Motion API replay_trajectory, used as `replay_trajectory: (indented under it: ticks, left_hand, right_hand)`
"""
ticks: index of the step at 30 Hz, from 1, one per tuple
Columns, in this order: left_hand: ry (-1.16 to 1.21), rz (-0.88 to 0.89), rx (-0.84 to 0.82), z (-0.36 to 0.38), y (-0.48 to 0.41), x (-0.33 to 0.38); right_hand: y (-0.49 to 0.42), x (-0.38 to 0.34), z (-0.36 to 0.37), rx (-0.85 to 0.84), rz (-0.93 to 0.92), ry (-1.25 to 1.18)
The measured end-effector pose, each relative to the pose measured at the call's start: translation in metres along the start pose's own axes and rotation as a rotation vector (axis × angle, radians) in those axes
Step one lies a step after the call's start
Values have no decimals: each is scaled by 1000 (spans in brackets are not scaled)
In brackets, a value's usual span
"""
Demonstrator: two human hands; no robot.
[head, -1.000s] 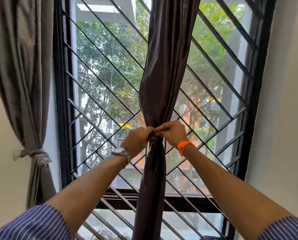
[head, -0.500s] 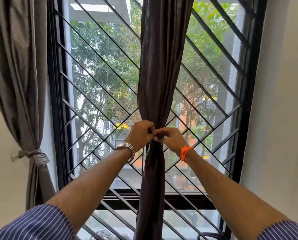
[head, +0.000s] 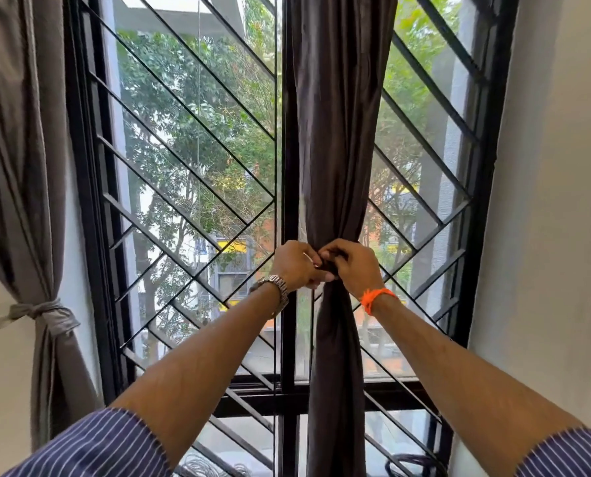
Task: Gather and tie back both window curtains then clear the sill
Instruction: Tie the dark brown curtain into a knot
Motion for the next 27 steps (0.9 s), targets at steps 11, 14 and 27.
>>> replay_trajectory:
  ticks: [11,14,27]
  left_hand:
    - [-234,377,234,40,13,17]
    - [-271,402,259,47,15,19]
    - [-466,503,37,69,-6,19]
  right_hand:
    - [-11,17,-22,259,404,-68]
    - [-13,20,-23,235,353,18]
    - [-17,27,-32,-269,65,387]
Point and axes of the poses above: each hand's wrist, its own y-axis away from the middle knuckle, its own z-axis out of the palm, x = y × z, the point moved 3 cm from there along -y, towards the middle knuckle, and after that the axes turned 15 degrees about x, right-handed, at the moved point
